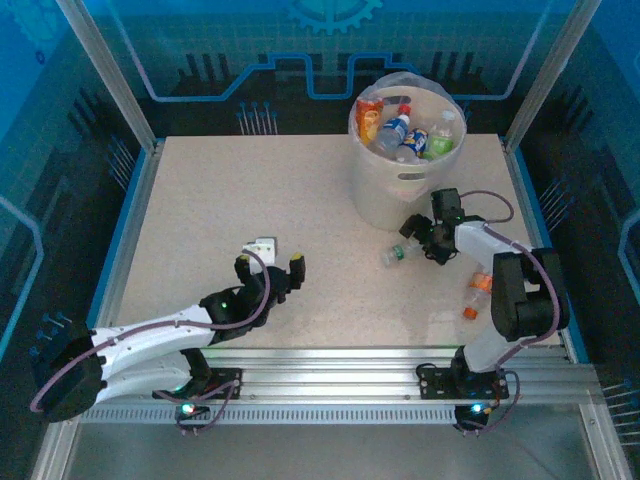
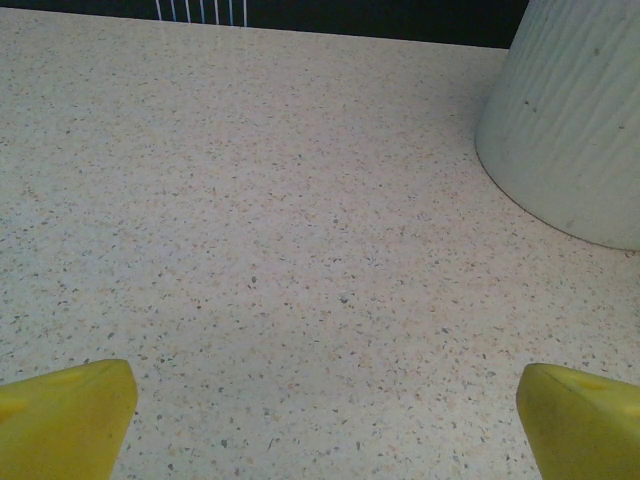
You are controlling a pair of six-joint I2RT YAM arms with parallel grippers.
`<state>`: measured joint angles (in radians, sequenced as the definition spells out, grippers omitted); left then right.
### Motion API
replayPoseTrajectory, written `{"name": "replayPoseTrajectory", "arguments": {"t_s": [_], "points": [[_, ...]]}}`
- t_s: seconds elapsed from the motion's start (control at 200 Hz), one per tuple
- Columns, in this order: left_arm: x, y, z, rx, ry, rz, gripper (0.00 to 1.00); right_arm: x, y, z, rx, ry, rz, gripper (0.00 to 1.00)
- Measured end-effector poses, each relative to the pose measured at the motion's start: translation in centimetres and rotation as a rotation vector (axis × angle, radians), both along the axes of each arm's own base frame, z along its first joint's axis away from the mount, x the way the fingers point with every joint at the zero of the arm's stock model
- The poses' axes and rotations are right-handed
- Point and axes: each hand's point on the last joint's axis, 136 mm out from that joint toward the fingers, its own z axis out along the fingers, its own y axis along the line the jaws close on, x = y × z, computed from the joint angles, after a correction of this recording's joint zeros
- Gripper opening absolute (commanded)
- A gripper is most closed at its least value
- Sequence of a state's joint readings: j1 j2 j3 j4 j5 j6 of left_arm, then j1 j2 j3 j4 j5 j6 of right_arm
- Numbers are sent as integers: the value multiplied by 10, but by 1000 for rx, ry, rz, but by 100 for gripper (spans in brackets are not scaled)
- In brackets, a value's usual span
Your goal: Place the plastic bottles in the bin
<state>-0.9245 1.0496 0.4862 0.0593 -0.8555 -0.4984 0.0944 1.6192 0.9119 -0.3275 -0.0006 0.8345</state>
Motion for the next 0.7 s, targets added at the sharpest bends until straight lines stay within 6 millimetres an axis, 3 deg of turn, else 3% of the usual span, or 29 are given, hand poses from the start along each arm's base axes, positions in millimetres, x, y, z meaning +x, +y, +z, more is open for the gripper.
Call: {"name": "replayPoseTrajectory", "arguments": {"t_s": [0.3,0.525,0.7], "points": [[0,0,0,0,0,0,99,-3,-15,-3,-40,17,6,67],[0,0,0,0,0,0,99,-7,-21,-5,-89,45,50,79],[0,0,0,0,0,0,99,-17,-25,-21,-120,117,71,79]]}}
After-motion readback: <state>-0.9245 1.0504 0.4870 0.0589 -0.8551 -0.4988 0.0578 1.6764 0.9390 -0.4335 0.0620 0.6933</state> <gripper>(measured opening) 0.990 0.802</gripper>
